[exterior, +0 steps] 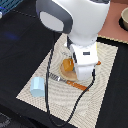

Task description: Interact with the objects in diverse but meaningful ways.

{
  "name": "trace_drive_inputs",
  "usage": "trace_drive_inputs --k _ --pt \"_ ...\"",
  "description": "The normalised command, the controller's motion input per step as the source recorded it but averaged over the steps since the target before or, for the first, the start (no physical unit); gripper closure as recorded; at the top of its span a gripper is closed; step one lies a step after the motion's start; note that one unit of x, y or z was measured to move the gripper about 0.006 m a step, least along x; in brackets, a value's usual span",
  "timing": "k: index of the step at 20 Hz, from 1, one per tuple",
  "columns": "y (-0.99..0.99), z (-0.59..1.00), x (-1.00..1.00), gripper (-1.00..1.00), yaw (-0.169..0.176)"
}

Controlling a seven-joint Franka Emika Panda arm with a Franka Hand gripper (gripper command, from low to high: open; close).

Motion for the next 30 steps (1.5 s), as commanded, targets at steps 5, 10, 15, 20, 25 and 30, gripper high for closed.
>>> trace_drive_inputs --k 5,10,15,20,25,30 --pt "0.03 -0.22 -0.43 1.00 0.032" --pt "0.20 0.26 -0.63 -1.00 0.058" --pt "0.39 0.61 -0.55 -1.00 0.080" --pt "0.52 0.77 -0.50 -1.00 0.080" --pt "0.75 0.72 -0.43 -1.00 0.043" --pt "0.68 0.17 -0.50 -1.00 -0.069"
